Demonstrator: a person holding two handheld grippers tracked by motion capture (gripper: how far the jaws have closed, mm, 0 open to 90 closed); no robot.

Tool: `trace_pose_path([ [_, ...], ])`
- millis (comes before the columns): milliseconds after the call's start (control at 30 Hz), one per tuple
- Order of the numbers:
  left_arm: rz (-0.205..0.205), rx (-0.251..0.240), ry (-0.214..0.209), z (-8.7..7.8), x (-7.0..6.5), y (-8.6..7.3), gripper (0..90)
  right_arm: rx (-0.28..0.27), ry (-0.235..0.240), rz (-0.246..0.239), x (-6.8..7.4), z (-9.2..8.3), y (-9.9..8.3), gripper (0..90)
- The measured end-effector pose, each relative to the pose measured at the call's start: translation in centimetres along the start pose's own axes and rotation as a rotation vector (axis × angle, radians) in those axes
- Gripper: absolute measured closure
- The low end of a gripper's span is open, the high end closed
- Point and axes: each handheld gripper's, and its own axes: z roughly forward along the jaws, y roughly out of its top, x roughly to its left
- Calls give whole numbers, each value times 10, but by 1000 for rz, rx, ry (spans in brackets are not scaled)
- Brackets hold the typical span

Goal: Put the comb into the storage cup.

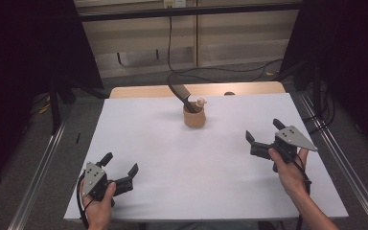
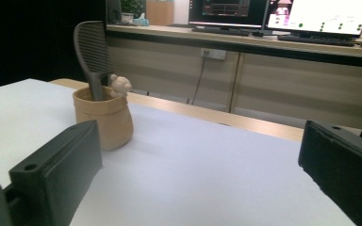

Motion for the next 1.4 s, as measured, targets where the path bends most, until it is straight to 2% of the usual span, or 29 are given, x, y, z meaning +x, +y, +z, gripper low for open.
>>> trace_pose_path([
  [367, 1, 2, -3, 0, -2, 0, 24, 8, -16, 13, -12, -26, -11, 2],
  [567, -12, 4, 6, -3, 0, -1, 24, 19, -59, 6, -15, -44, -18, 0],
  [633, -12, 2, 8, -4, 0, 0, 24, 20, -40, 8, -15, -51, -20, 0],
  [733, -18, 5, 9, -5, -2, 0, 24, 16, -56, 7, -17, -61, -22, 0],
  [767, -8, 11, 23, -5, -3, 0, 24, 16, -67, 3, -18, -64, -22, 0],
  [800, -11, 11, 14, -6, -4, 0, 24, 21, -74, 2, -19, -67, -23, 0],
  [933, -7, 7, 1, -6, -6, 1, 24, 35, -98, 6, -20, -78, -29, 0],
  [1100, -11, 16, -9, -7, -8, 0, 24, 54, -101, 1, -18, -89, -37, 0],
  [1200, 4, 19, -19, -8, -9, 0, 24, 44, -112, 4, -19, -94, -38, 0],
  [1267, 7, 23, -12, -7, -9, 0, 24, 38, -111, -2, -18, -99, -41, 0],
  [1400, 12, 30, 0, -7, -6, -2, 24, 64, -108, -13, -16, -105, -51, 0],
])
